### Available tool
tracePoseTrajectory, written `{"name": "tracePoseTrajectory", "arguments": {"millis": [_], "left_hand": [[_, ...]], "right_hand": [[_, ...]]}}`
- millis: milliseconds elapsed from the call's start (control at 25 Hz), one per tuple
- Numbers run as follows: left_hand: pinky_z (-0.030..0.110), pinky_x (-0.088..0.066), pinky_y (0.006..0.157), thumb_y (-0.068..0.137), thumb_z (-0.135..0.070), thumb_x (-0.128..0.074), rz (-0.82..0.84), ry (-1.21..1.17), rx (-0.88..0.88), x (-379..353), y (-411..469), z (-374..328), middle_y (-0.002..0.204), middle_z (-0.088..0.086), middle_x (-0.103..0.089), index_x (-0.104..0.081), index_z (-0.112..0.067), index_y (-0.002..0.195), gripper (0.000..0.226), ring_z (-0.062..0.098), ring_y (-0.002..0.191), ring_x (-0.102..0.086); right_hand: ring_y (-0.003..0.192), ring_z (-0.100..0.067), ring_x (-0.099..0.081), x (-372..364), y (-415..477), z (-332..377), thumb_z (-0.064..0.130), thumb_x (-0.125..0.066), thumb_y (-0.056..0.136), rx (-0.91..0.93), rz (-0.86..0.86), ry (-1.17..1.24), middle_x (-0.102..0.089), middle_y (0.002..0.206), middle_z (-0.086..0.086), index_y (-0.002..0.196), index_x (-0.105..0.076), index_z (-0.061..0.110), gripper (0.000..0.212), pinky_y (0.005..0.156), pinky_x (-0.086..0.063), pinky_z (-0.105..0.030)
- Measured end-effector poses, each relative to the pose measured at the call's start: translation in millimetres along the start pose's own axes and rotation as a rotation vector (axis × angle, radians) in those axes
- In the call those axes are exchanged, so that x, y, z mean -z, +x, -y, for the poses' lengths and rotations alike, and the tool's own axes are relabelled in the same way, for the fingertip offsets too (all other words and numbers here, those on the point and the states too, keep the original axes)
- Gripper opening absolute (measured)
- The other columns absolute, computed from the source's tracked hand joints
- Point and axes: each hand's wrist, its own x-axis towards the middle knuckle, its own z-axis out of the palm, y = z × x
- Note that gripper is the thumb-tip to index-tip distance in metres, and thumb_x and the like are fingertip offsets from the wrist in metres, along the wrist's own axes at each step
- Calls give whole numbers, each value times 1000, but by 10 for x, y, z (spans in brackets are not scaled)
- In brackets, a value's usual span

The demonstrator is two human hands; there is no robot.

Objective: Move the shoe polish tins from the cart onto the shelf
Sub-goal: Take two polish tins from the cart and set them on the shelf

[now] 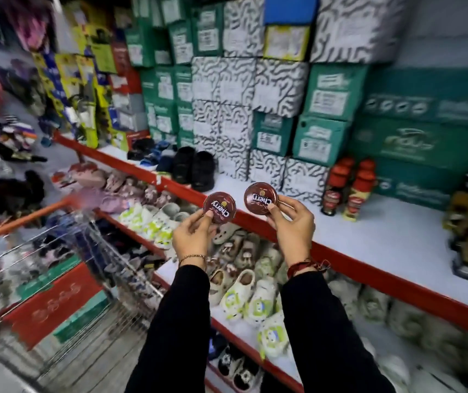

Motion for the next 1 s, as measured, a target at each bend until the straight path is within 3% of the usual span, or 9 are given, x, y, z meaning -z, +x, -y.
{"name": "tracePoseTrajectory", "arguments": {"millis": [120, 280, 520, 680, 760, 840, 1000], "left_hand": [[17, -60, 53, 88, -8, -71, 164, -26, 58, -548, -114, 74, 103, 19, -70, -64, 2, 122, 36, 3, 49, -71], [16, -59, 51, 88, -5, -70, 324, 3, 146, -1166, -312, 215, 90, 14, -69, -62, 3, 120, 33, 4, 42, -68], [18, -60, 53, 85, -10, -75, 521, 193, 161, -1969, -585, 453, 94, 18, -70, -67, 4, 112, 31, 19, 58, -69], [23, -61, 56, 82, -15, -78, 623, 371, 177, -2324, -748, 718, 89, 16, -72, -71, 4, 107, 32, 25, 63, -70], [33, -64, 71, 80, -20, -80, 635, 476, 165, -2414, -785, 845, 87, 17, -74, -74, 3, 105, 35, 29, 69, -73], [44, -61, 89, 78, -24, -82, 638, 574, 145, -2466, -777, 926, 96, 22, -77, -76, 3, 102, 36, 35, 86, -75], [46, -58, 94, 80, -23, -81, 691, 694, 155, -2587, -742, 943, 102, 28, -76, -75, 7, 98, 35, 40, 99, -74]], "right_hand": [[96, -23, -71, 503, 153, 156, 0, -70, 85, 23, -115, -5, -72, 107, -18, 107, -68, 8, 23, 82, -61, -38], [92, -26, -71, 1131, 288, 289, -1, -69, 86, 30, -264, -55, -72, 110, -23, 116, -67, -3, 29, 82, -60, -37], [106, -35, -71, 1954, 431, 419, -3, -71, 84, 24, -457, -123, -72, 114, -25, 112, -67, -2, 28, 88, -60, -47], [102, -39, -72, 2331, 495, 442, -4, -72, 83, -76, -529, -156, -71, 114, -29, 111, -66, -5, 28, 81, -60, -38], [98, -39, -73, 2412, 529, 417, -3, -73, 82, -155, -557, -210, -71, 112, -28, 109, -67, -6, 28, 79, -61, -39], [91, -38, -75, 2443, 545, 377, 0, -75, 82, -227, -574, -271, -72, 109, -27, 108, -68, -6, 27, 78, -63, -40], [69, -34, -77, 2466, 566, 376, 7, -77, 81, -274, -580, -418, -75, 91, -26, 97, -70, -4, 21, 69, -65, -40]]}}
